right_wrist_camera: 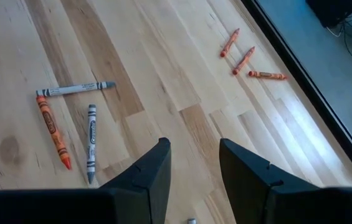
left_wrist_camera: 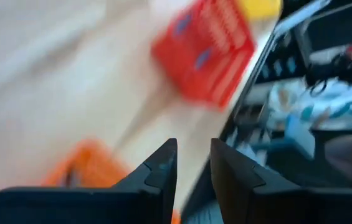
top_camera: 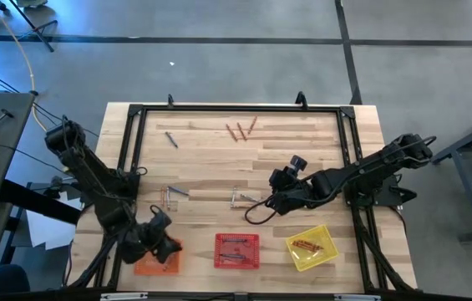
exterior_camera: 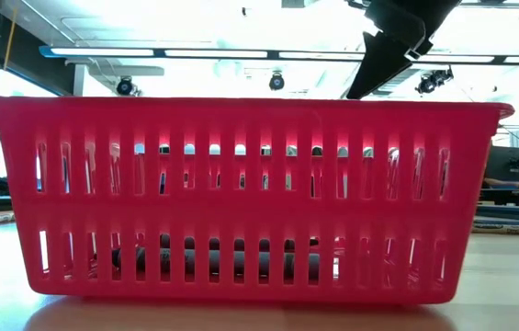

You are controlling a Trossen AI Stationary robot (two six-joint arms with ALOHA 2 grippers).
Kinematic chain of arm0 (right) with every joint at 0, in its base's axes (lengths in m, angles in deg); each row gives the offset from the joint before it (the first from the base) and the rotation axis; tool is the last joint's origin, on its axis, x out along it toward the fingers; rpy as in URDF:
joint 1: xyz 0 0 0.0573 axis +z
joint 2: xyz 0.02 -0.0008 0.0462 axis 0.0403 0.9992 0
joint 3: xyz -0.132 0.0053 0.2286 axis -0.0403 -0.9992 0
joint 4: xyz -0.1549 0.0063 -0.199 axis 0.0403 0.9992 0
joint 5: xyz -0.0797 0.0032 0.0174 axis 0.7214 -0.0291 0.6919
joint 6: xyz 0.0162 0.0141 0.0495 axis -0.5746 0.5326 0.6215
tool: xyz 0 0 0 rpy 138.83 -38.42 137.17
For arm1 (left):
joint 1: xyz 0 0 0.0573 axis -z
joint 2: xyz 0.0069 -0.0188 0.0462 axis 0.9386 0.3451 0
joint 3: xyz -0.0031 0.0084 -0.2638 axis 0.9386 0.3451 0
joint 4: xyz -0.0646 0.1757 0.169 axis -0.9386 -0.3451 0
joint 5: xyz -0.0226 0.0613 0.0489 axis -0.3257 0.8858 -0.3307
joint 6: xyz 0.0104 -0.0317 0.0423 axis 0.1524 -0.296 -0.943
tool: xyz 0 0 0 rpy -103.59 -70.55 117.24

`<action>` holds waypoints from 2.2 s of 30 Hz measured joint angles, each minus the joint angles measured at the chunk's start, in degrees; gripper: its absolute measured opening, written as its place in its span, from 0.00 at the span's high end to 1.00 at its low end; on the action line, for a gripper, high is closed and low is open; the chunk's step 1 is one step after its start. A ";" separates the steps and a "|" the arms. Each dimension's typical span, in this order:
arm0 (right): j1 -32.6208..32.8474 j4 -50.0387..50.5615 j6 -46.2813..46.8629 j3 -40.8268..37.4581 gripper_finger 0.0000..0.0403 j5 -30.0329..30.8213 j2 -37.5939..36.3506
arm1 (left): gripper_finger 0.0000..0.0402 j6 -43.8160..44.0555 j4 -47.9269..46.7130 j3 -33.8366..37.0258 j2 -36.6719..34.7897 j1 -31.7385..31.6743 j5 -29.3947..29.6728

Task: Sort crayons
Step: Put the orange crayon into the yellow bin

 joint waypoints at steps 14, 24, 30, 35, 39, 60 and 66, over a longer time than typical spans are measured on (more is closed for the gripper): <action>-0.38 2.05 -0.44 0.00 0.68 -0.11 0.00 | 0.80 -50.70 3.50 0.00 0.00 -25.18 1.86; -3.20 5.07 0.80 -0.01 0.68 -0.18 0.01 | 0.80 -81.82 8.54 0.00 -0.01 -47.37 -10.12; -6.46 6.79 0.71 -0.01 0.68 0.40 0.02 | 0.80 -91.54 8.51 0.00 -0.01 -58.76 -17.89; -9.42 9.85 0.63 -0.02 0.68 0.64 0.02 | 0.80 -96.71 8.50 -0.01 0.00 -65.60 -19.23; -11.22 12.00 -0.36 -0.02 0.68 0.70 0.02 | 0.80 -97.93 7.75 -1.95 1.41 -69.50 -19.23; -13.51 13.07 -2.71 -0.02 0.68 -2.69 0.02 | 0.80 -138.53 -12.60 -30.01 27.64 -76.60 -22.09; -13.51 17.96 -2.50 -0.02 0.68 -2.78 0.02 | 0.80 -141.54 -13.13 -34.63 32.19 -79.49 -23.07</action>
